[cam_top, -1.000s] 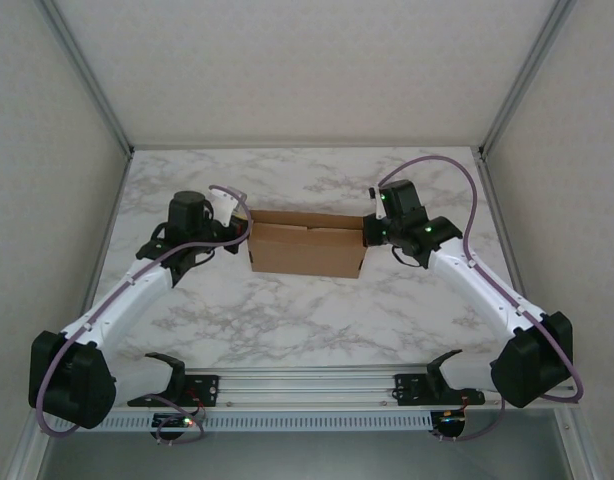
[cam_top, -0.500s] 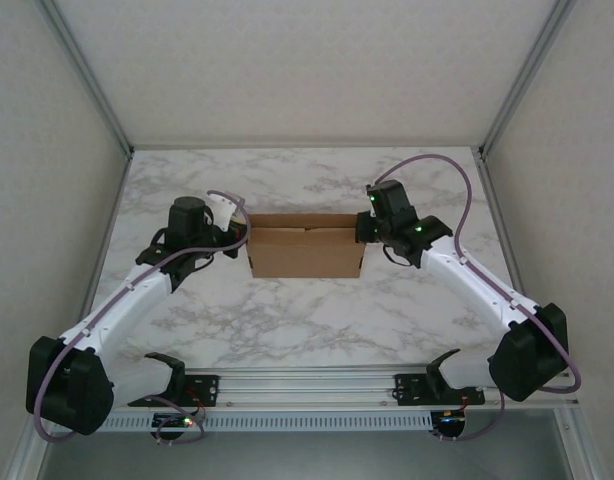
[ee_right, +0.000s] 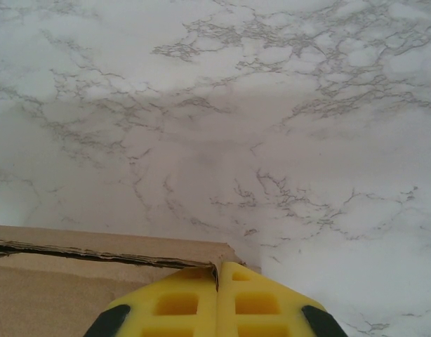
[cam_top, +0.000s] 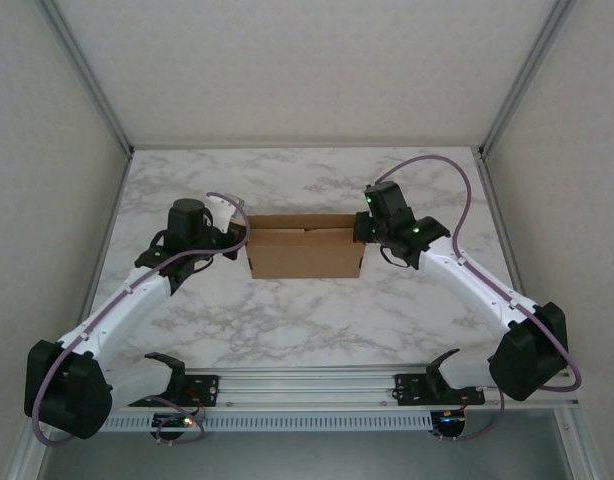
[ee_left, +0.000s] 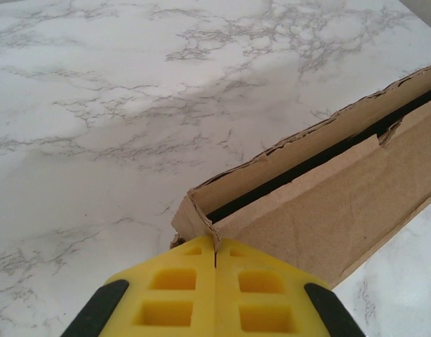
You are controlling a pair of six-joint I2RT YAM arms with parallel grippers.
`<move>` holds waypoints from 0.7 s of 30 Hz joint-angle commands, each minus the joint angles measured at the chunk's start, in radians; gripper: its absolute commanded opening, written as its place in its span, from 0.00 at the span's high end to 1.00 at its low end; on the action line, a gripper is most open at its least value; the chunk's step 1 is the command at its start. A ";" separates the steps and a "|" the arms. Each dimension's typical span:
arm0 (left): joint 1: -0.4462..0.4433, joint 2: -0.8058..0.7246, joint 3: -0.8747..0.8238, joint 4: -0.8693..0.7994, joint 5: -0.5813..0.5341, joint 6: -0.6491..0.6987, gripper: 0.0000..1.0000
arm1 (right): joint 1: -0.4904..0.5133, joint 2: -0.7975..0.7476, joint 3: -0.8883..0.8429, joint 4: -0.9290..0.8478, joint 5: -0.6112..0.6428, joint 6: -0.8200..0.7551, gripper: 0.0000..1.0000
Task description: Fold the paper box
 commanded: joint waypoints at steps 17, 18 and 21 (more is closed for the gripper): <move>-0.016 -0.062 -0.032 -0.065 -0.045 0.038 0.99 | 0.032 -0.023 -0.111 0.026 0.011 -0.049 1.00; -0.017 -0.063 -0.034 -0.067 -0.048 0.039 0.99 | 0.032 -0.022 -0.112 0.028 0.012 -0.051 1.00; -0.017 -0.065 -0.036 -0.072 -0.047 0.039 0.99 | 0.032 -0.027 -0.118 0.031 0.016 -0.057 1.00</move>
